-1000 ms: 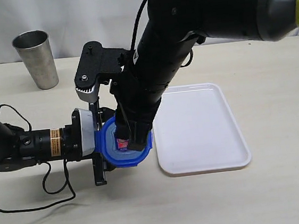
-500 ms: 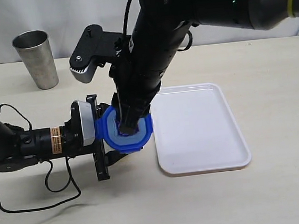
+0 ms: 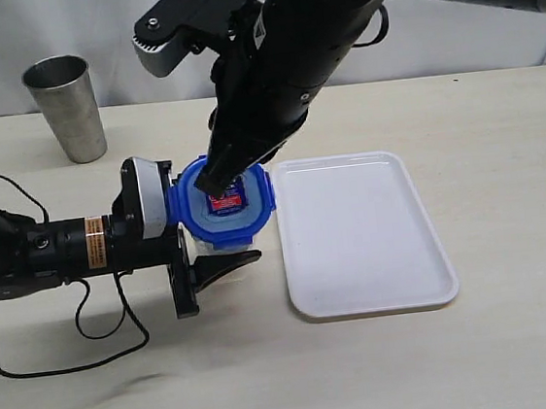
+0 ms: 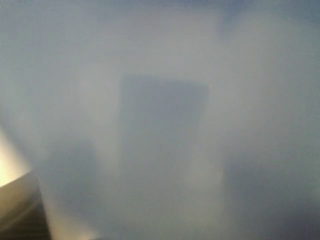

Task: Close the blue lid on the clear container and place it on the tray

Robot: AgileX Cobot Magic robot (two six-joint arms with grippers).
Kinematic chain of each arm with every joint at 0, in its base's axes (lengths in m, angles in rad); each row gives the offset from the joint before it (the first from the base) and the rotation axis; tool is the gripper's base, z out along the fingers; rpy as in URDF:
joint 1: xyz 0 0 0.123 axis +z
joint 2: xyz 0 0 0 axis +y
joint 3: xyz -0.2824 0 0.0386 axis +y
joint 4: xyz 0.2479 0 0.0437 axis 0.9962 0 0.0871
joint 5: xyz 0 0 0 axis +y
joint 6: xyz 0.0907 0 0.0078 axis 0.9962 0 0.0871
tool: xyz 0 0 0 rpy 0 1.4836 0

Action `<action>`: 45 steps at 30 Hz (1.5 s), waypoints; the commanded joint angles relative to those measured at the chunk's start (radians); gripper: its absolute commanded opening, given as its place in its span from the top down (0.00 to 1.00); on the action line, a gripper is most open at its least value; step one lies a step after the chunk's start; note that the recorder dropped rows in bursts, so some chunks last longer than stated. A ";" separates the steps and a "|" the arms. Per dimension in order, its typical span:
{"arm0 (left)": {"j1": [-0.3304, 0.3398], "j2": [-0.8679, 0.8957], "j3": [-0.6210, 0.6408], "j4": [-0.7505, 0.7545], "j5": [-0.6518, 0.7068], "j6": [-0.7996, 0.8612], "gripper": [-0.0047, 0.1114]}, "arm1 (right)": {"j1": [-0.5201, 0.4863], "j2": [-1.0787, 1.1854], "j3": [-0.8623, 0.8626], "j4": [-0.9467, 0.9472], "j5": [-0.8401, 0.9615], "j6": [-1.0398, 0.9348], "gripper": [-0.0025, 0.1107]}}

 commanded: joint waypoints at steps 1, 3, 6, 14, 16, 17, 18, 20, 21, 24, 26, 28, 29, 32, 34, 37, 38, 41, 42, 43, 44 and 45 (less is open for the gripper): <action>-0.001 -0.014 0.004 0.000 -0.020 -0.033 0.96 | -0.001 -0.001 0.037 0.068 0.013 -0.030 0.94; -0.001 -0.014 0.004 0.000 -0.020 -0.043 0.96 | -0.001 -0.001 0.060 0.059 0.017 -0.030 0.94; -0.001 -0.014 0.004 0.000 -0.020 -0.045 0.96 | -0.001 -0.001 0.089 -0.030 -0.001 0.035 0.94; -0.001 -0.014 0.004 0.002 -0.020 -0.047 0.96 | -0.001 -0.001 0.121 -0.194 -0.011 0.179 0.94; -0.001 -0.014 0.004 0.002 -0.020 -0.047 0.96 | -0.002 -0.001 0.135 -0.199 -0.024 0.179 0.94; -0.001 -0.014 0.004 0.002 -0.020 -0.050 0.96 | -0.004 -0.001 0.141 -0.206 -0.024 0.188 0.94; -0.001 -0.014 0.004 0.002 -0.020 -0.050 0.96 | -0.006 -0.001 0.145 -0.206 -0.024 0.197 0.94; -0.001 -0.014 0.004 0.002 -0.020 -0.074 0.96 | -0.018 -0.001 0.159 -0.206 -0.024 0.218 0.94; -0.001 -0.014 0.004 0.002 -0.020 -0.076 0.96 | -0.024 -0.001 0.164 -0.206 -0.024 0.224 0.94; -0.001 -0.014 0.004 0.002 -0.020 -0.076 0.96 | -0.039 -0.004 0.164 -0.212 -0.028 0.226 0.94; -0.001 -0.014 0.004 0.002 -0.020 -0.076 0.96 | -0.040 -0.019 0.164 -0.217 -0.048 0.230 0.94; -0.001 -0.014 0.004 0.002 0.006 -0.076 0.96 | -0.040 -0.039 0.164 -0.217 -0.064 0.243 0.93; -0.001 -0.014 0.004 -0.004 0.034 -0.076 0.96 | -0.040 -0.047 0.162 -0.217 -0.069 0.259 0.92; -0.001 -0.014 0.004 -0.026 0.095 -0.076 0.96 | -0.049 -0.071 0.127 -0.206 -0.055 0.321 0.81; -0.001 -0.014 0.004 -0.036 0.114 -0.076 0.96 | -0.049 -0.088 0.096 -0.161 -0.041 0.336 0.72; -0.001 -0.014 0.004 -0.057 0.138 -0.076 0.96 | -0.049 -0.104 0.064 0.046 -0.053 0.336 0.62; -0.001 -0.014 0.004 -0.062 0.148 -0.076 0.96 | -0.049 -0.104 0.051 0.105 -0.051 0.336 0.61; -0.001 -0.014 0.004 -0.070 0.150 -0.076 0.96 | -0.045 -0.071 0.001 0.209 -0.012 0.339 0.62; -0.001 -0.014 0.004 -0.070 0.150 -0.076 0.96 | -0.040 -0.050 -0.015 0.205 0.009 0.360 0.62; -0.001 -0.014 0.004 -0.070 0.150 -0.076 0.96 | -0.033 -0.027 -0.031 0.171 0.030 0.390 0.62; -0.001 -0.014 0.004 -0.070 0.150 -0.076 0.96 | -0.025 -0.003 -0.041 0.122 0.046 0.419 0.62; -0.001 -0.014 0.004 -0.070 0.150 -0.076 0.96 | -0.009 0.021 -0.053 0.058 0.064 0.461 0.62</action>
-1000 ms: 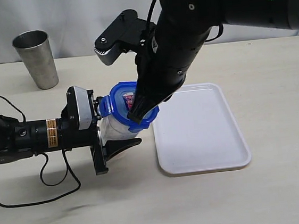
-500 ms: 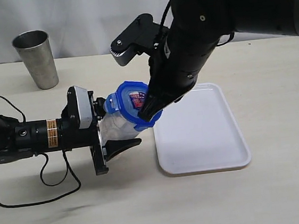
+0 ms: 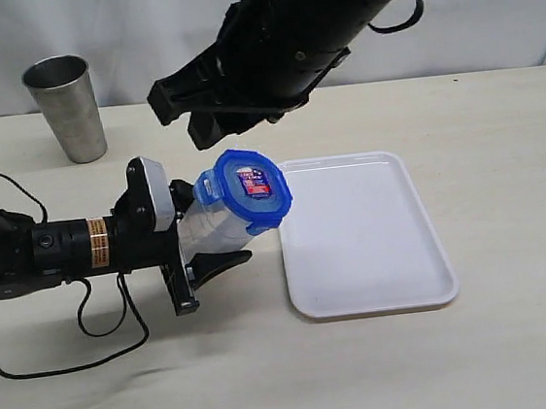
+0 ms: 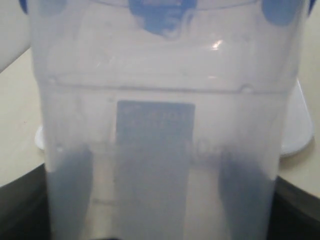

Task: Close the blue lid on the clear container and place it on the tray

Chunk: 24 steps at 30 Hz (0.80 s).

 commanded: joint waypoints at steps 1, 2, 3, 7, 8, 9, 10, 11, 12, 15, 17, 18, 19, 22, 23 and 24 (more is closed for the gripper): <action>-0.001 -0.012 0.002 -0.018 -0.004 -0.010 0.96 | 0.046 0.102 -0.051 -0.181 0.083 0.145 0.62; -0.001 -0.012 0.002 -0.018 -0.004 -0.010 0.96 | 0.066 0.119 -0.057 -0.226 0.093 0.172 0.62; -0.001 -0.012 0.002 -0.016 -0.004 -0.010 0.96 | 0.084 0.136 -0.065 -0.269 0.098 0.189 0.62; -0.001 -0.012 0.002 -0.014 0.008 -0.010 0.96 | 0.153 0.177 -0.118 -0.363 0.080 0.259 0.62; -0.001 -0.012 0.002 -0.014 0.008 -0.010 0.96 | 0.162 0.179 -0.134 -0.406 0.080 0.282 0.61; -0.001 -0.012 0.002 -0.009 0.006 -0.010 0.96 | 0.179 0.188 -0.151 -0.494 0.085 0.343 0.58; -0.001 -0.012 0.002 -0.009 0.006 -0.010 0.96 | 0.188 0.190 -0.152 -0.517 0.090 0.360 0.55; -0.001 -0.012 0.002 -0.009 -0.001 -0.010 0.96 | 0.190 0.193 -0.153 -0.531 0.119 0.369 0.55; -0.001 -0.012 0.002 -0.009 -0.006 -0.010 0.96 | 0.190 0.195 -0.153 -0.528 0.140 0.369 0.55; -0.001 -0.012 0.002 -0.010 -0.006 -0.010 0.96 | 0.190 0.215 -0.153 -0.514 0.187 0.369 0.59; -0.001 -0.012 0.002 -0.010 -0.006 -0.010 0.96 | 0.190 0.231 -0.153 -0.455 0.131 0.353 0.59; -0.001 -0.012 0.002 -0.008 -0.006 -0.010 0.96 | 0.190 0.238 -0.153 -0.441 0.105 0.353 0.59; -0.001 -0.012 0.002 -0.008 -0.006 -0.010 0.96 | 0.190 0.248 -0.153 -0.441 0.096 0.353 0.59; -0.001 -0.012 0.002 -0.009 -0.013 -0.010 0.96 | 0.190 0.283 -0.153 -0.509 0.148 0.367 0.59; -0.001 -0.012 0.002 -0.009 -0.013 -0.010 0.96 | 0.190 0.290 -0.153 -0.514 0.156 0.367 0.59; -0.001 -0.012 0.002 -0.009 -0.017 -0.010 0.96 | 0.190 0.294 -0.153 -0.516 0.162 0.367 0.59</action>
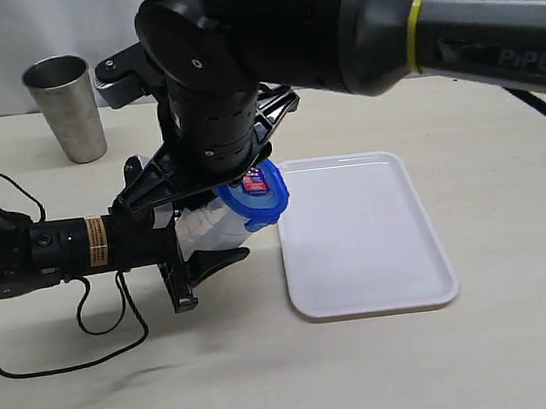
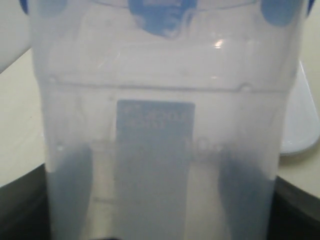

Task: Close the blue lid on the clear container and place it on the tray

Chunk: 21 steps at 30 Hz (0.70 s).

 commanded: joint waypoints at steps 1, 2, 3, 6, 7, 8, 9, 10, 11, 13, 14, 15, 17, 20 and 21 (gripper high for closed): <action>-0.001 -0.010 0.002 -0.001 -0.025 -0.007 0.96 | 0.002 0.032 -0.002 -0.015 0.029 0.003 0.59; -0.001 -0.010 0.002 -0.001 -0.028 -0.007 0.96 | 0.002 0.037 -0.002 -0.019 0.029 0.001 0.59; -0.001 -0.010 0.002 -0.001 -0.029 -0.007 0.96 | 0.002 0.036 -0.002 -0.024 0.029 0.001 0.60; -0.001 -0.010 0.002 -0.001 -0.029 -0.007 0.96 | 0.002 0.045 -0.002 -0.034 0.029 -0.011 0.65; -0.001 -0.010 0.002 -0.001 -0.029 -0.007 0.96 | 0.002 0.052 -0.002 -0.032 0.029 -0.018 0.66; -0.001 -0.010 0.002 -0.001 -0.029 -0.007 0.96 | 0.002 0.060 -0.002 -0.024 0.029 -0.029 0.68; -0.001 -0.010 0.002 -0.001 -0.029 -0.007 0.96 | 0.004 0.073 -0.002 -0.018 0.029 -0.035 0.70; -0.001 -0.010 0.002 -0.001 -0.029 -0.007 0.96 | 0.010 0.084 -0.002 -0.018 0.029 -0.043 0.71; -0.001 -0.010 0.002 0.001 -0.031 -0.007 0.96 | 0.015 0.094 -0.002 -0.022 0.031 -0.054 0.71; -0.001 -0.010 0.002 0.001 -0.041 -0.007 0.96 | 0.032 0.114 -0.002 -0.031 0.031 -0.073 0.71; -0.001 -0.010 0.002 0.001 -0.041 -0.007 0.96 | 0.040 0.123 -0.002 -0.052 0.031 -0.073 0.71; -0.001 -0.010 0.002 0.003 -0.040 -0.007 0.96 | 0.047 0.125 -0.002 -0.069 0.036 -0.073 0.71; -0.001 -0.010 0.002 0.006 -0.040 -0.007 0.96 | 0.050 0.132 -0.002 -0.098 0.043 -0.073 0.71; -0.001 -0.010 0.002 0.006 -0.044 -0.007 0.96 | 0.055 0.134 -0.002 -0.134 0.065 -0.073 0.71; -0.001 -0.010 0.002 0.006 -0.044 -0.007 0.96 | 0.057 0.134 -0.002 -0.151 0.071 -0.073 0.71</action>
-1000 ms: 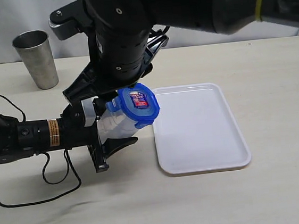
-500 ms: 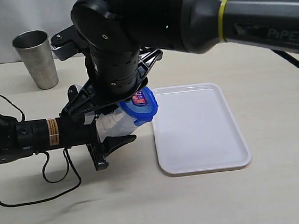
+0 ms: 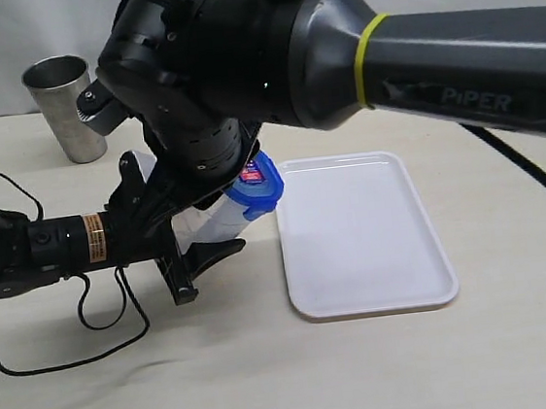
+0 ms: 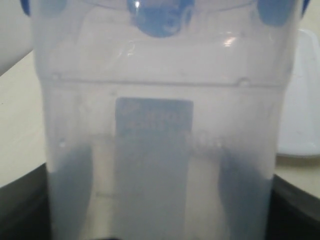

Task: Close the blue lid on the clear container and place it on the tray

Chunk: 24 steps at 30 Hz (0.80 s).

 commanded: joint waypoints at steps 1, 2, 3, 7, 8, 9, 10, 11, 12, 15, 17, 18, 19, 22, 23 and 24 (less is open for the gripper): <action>-0.005 -0.010 0.002 0.048 -0.059 0.008 0.96 | 0.008 0.059 0.027 0.012 0.028 -0.026 0.71; -0.005 -0.010 0.002 0.048 -0.059 0.008 0.96 | 0.008 0.059 0.027 0.017 0.028 -0.026 0.71; -0.005 -0.010 0.002 0.048 -0.059 0.008 0.96 | 0.008 0.057 0.027 0.022 0.026 -0.029 0.71; -0.005 -0.010 0.002 0.048 -0.067 0.008 0.96 | 0.008 0.021 0.011 0.062 -0.015 -0.084 0.70; -0.005 -0.010 0.002 0.048 -0.070 0.008 0.96 | 0.008 0.003 0.006 0.082 -0.032 -0.099 0.70; -0.005 -0.010 0.002 0.048 -0.071 0.008 0.96 | 0.008 -0.019 0.006 0.103 -0.051 -0.111 0.70; -0.005 -0.010 0.002 0.048 -0.071 0.008 0.96 | 0.008 -0.043 0.006 0.124 -0.074 -0.122 0.70; -0.005 -0.010 0.002 0.048 -0.071 0.008 0.96 | 0.008 -0.067 0.006 0.140 -0.091 -0.131 0.69; -0.005 -0.010 0.002 0.048 -0.071 0.008 0.96 | 0.008 -0.086 0.006 0.149 -0.100 -0.140 0.67; -0.005 -0.010 0.002 0.048 -0.071 0.008 0.96 | 0.008 -0.149 0.006 0.147 -0.098 -0.146 0.63; -0.005 -0.010 0.002 0.048 -0.080 0.008 0.96 | 0.006 -0.196 0.007 0.147 -0.085 -0.146 0.62; -0.005 -0.010 0.002 0.048 -0.083 0.008 0.96 | 0.006 -0.219 0.007 0.147 -0.077 -0.146 0.62; -0.005 -0.010 0.002 0.048 -0.085 0.008 0.96 | 0.006 -0.238 0.007 0.147 -0.070 -0.146 0.62; -0.005 -0.010 0.002 0.055 -0.098 0.008 0.96 | 0.006 -0.320 0.035 0.147 -0.066 -0.158 0.67; -0.005 -0.010 0.002 0.058 -0.108 0.008 0.96 | 0.006 -0.352 0.059 0.147 -0.076 -0.158 0.71; -0.005 -0.010 0.002 0.058 -0.122 0.008 0.96 | 0.006 -0.388 0.092 0.145 -0.092 -0.158 0.75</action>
